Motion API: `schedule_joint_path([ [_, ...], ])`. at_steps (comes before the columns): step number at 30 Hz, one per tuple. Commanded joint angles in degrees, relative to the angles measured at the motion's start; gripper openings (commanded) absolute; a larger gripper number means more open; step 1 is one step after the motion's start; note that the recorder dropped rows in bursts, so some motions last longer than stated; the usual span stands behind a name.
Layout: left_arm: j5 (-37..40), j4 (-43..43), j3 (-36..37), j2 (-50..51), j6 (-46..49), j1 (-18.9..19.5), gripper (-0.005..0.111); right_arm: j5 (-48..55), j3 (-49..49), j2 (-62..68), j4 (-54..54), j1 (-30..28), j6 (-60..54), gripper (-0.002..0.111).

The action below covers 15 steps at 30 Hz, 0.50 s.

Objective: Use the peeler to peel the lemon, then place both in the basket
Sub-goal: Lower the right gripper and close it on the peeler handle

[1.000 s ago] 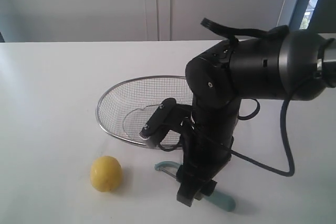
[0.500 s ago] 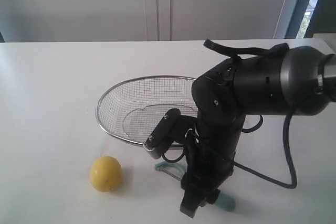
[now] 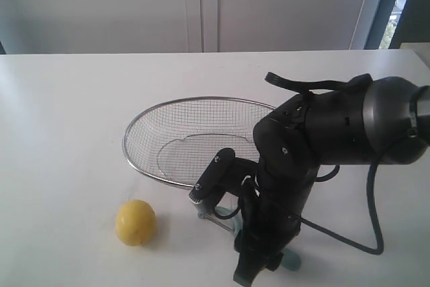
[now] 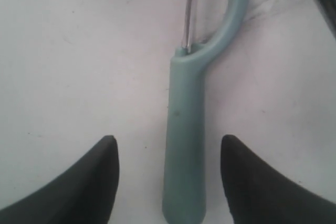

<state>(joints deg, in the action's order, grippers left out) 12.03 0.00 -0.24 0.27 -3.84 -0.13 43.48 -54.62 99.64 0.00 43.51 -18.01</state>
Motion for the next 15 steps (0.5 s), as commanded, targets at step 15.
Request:
schedule_joint_path([
  [15,0.0,0.0,0.2,-0.3,-0.2,0.0,0.000,-2.0,1.3,-0.1,0.0,0.0,1.7,0.054],
])
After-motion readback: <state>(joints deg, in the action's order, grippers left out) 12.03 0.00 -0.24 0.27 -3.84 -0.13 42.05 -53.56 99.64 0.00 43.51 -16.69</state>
